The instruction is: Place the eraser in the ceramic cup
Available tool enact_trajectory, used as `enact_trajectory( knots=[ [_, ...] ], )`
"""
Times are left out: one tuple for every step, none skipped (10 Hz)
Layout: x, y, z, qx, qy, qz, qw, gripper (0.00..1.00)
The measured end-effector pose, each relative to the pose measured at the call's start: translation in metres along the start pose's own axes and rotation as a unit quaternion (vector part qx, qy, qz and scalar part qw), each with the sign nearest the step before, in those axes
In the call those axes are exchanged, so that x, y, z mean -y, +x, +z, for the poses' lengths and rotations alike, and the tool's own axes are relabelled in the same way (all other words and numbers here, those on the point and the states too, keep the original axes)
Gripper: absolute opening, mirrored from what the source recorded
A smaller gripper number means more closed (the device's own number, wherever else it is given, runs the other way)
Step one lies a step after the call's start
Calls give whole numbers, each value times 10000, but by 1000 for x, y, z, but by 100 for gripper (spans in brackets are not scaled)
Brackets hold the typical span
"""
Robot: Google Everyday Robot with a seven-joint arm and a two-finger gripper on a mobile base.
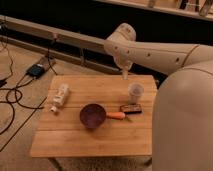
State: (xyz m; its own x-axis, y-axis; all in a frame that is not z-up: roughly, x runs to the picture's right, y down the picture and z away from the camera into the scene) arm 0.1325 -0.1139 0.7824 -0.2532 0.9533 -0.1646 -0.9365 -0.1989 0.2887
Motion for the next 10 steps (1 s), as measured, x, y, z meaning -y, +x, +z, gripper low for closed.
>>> enact_trajectory(
  knots=[
    [7,-3,3,13,61,55,10000,0],
    [15,-6,7,20,116,112,9999,0],
    [23,-8,10,20,170,174,9997,0],
    [31,-10,14,15,222,237,9995,0],
    [40,-11,19,-10,281,298,9992,0],
    [46,-11,24,-43,321,349,9989,0],
    [53,-9,31,-94,361,401,9985,0],
    [59,-7,39,-153,396,428,9982,0],
    [60,-5,44,-192,405,442,9980,0],
    [62,-1,51,-247,417,458,9978,0]
  ],
)
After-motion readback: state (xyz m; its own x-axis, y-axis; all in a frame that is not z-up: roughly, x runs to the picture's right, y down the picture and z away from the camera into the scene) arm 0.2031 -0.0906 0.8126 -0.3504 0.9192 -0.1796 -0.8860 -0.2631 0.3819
